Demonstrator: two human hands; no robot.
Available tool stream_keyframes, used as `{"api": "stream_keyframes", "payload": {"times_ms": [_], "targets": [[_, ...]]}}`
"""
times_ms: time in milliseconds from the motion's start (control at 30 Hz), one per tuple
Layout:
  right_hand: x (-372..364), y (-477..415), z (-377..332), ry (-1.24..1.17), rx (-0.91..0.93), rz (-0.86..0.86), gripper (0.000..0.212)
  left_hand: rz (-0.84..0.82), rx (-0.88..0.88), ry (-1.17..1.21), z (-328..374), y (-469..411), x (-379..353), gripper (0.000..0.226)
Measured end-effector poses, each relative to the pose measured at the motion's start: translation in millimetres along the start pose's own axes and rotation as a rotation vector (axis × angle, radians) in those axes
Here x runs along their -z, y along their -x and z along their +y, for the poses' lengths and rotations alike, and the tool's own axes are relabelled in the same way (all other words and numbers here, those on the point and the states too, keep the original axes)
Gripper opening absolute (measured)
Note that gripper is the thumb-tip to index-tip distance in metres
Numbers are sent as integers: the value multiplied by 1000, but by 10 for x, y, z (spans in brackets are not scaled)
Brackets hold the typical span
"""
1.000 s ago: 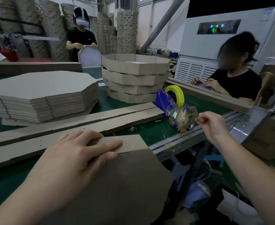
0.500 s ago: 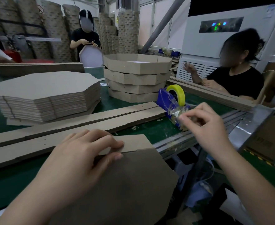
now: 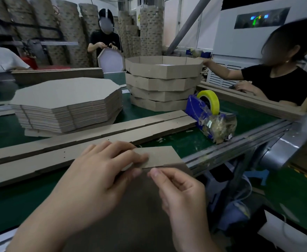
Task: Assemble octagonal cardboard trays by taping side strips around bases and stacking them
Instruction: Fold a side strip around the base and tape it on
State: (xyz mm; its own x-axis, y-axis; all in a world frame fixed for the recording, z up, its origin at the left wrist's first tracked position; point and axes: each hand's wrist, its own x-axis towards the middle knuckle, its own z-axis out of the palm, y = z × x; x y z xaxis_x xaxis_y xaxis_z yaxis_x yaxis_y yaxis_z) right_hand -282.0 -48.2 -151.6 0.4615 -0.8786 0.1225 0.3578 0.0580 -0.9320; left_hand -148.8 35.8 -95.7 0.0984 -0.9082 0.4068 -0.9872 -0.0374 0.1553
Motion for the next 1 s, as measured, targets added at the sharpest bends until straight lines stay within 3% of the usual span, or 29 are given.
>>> {"api": "stream_keyframes", "payload": {"times_ms": [67, 200, 367, 567, 767, 1000], "targets": [[-36, 17, -13, -18, -5, 25, 11, -2, -6, -5, -5, 6, -7, 41], [-75, 24, -51, 26, -28, 84, 31, 1, -18, -20, 2, 13, -16, 38], [-102, 32, -102, 16, -145, 106, 29, 13, -30, -26, 3, 15, -16, 37], [-33, 19, -117, 71, -225, 11, 25, 43, -5, 58, 11, 42, 10, 26], [34, 18, -156, 99, -238, -138, 11, -23, -5, 59, -22, 66, 50, 34], [30, 15, -154, 86, -244, -193, 26, 29, 128, 131, 72, 63, 93, 38]]}}
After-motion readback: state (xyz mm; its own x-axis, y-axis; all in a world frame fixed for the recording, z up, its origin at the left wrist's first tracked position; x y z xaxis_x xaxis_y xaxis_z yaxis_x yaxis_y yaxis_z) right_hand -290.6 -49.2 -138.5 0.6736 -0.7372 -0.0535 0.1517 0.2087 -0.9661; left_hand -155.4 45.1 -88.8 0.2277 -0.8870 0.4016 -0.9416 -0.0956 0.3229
